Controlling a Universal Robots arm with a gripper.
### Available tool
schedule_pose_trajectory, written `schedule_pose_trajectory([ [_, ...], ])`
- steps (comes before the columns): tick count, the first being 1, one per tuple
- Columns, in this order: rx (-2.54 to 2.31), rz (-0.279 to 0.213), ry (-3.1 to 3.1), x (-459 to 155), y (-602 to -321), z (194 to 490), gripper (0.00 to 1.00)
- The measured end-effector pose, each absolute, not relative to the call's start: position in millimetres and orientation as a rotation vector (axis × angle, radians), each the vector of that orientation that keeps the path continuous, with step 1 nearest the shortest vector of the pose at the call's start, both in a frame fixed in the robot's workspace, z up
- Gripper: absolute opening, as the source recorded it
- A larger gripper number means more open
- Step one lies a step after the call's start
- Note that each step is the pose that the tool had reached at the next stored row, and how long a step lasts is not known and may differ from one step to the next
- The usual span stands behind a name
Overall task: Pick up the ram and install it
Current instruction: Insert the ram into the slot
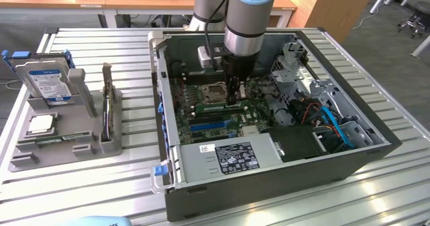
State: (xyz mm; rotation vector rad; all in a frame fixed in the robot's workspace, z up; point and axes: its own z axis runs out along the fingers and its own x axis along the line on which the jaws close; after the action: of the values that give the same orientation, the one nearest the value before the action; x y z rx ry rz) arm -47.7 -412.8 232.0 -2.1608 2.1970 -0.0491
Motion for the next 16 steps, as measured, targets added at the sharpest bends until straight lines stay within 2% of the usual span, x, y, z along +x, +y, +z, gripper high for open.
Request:
schedule_pose_trajectory([
  [16, -2.153, -0.058, 2.189, -47.7, -412.9, 239.4, 0.12],
])
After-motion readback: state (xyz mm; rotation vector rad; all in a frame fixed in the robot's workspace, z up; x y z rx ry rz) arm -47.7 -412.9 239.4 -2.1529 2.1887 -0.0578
